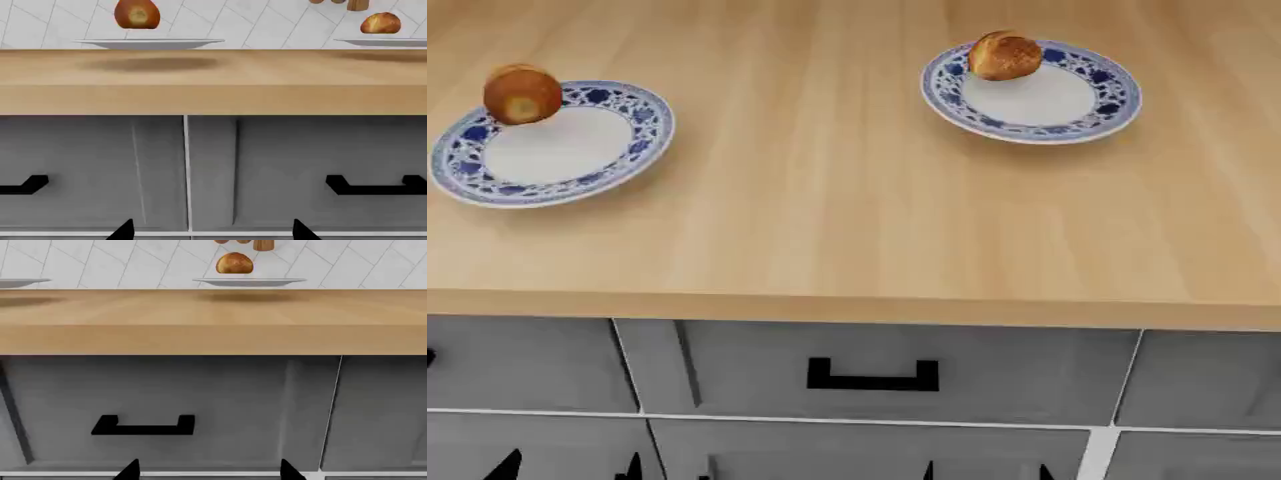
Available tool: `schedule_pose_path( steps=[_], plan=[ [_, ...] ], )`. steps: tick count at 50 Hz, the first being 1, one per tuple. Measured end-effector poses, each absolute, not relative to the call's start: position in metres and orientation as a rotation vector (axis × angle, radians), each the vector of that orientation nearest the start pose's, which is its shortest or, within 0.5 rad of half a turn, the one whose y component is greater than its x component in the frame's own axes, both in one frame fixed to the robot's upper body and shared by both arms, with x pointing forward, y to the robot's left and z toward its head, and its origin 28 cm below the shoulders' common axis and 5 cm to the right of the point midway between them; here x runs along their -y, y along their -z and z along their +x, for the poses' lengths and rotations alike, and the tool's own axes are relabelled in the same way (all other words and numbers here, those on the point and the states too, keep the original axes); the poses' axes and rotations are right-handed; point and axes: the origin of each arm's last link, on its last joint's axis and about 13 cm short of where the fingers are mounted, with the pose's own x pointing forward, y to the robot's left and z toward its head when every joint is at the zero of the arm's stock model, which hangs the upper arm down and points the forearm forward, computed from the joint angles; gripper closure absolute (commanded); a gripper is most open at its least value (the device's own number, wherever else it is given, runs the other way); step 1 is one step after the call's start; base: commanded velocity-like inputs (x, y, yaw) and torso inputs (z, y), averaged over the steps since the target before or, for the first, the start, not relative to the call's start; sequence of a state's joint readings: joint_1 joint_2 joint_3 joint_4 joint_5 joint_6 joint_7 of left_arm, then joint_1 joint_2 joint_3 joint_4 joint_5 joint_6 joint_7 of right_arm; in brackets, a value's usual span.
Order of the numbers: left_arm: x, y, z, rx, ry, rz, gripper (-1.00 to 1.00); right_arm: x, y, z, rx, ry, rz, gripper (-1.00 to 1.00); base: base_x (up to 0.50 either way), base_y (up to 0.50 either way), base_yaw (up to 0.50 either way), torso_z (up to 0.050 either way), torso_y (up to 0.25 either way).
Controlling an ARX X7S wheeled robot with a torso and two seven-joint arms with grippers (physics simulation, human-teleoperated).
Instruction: Place all breads on the cutting board.
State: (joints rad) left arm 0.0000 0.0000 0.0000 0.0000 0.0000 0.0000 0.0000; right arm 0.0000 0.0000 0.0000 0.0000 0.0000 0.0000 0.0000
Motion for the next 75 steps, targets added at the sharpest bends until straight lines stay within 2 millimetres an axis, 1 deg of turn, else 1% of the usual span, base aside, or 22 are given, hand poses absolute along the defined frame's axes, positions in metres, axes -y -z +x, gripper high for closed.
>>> schedule_pose_path(
  steps=[2,22,27,30,35,43,49,60,75],
  plan=[
    [-0.208,-0.013,0.208,-0.005,-0.014,0.007,-1.00,0.094,-0.016,0.212,0.007,-0.015,-0.014,-1.00,0.00,0.00,0.00,0.000,0.000],
    [-0.206,-0.015,0.209,-0.006,0.000,0.003,-1.00,0.097,-0.013,0.208,0.004,0.005,-0.010,-1.00,0.00,0.00,0.00,0.000,0.000],
    [-0.205,-0.017,0.207,-0.001,0.009,0.016,-1.00,0.097,-0.014,0.207,0.004,0.004,-0.012,-1.00,0.00,0.00,0.00,0.047,0.018],
    [-0.205,-0.021,0.205,-0.001,0.018,0.022,-1.00,0.097,-0.017,0.206,0.008,0.000,-0.021,-1.00,0.00,0.00,0.00,0.050,0.022],
    [-0.206,-0.040,0.203,0.005,0.029,0.031,-1.00,0.100,-0.032,0.205,0.025,-0.008,-0.049,-1.00,0.00,0.00,0.00,0.050,0.023],
    [-0.209,-0.085,0.205,0.032,0.059,0.057,-1.00,0.107,-0.065,0.208,0.062,-0.023,-0.102,-1.00,0.00,0.00,0.00,0.050,0.023],
    [-0.214,-0.113,0.205,0.058,0.074,0.091,-1.00,0.113,-0.092,0.211,0.087,-0.035,-0.144,-1.00,0.00,0.00,0.00,0.050,0.023],
    [-0.222,-0.160,0.211,0.107,0.084,0.175,-1.00,0.122,-0.136,0.220,0.109,-0.061,-0.214,-1.00,0.00,0.00,0.00,0.050,0.023],
    [-0.229,-0.215,0.222,0.139,0.101,0.253,-1.00,0.134,-0.184,0.233,0.104,-0.094,-0.281,-1.00,0.00,0.03,0.00,0.050,0.023]
  ],
)
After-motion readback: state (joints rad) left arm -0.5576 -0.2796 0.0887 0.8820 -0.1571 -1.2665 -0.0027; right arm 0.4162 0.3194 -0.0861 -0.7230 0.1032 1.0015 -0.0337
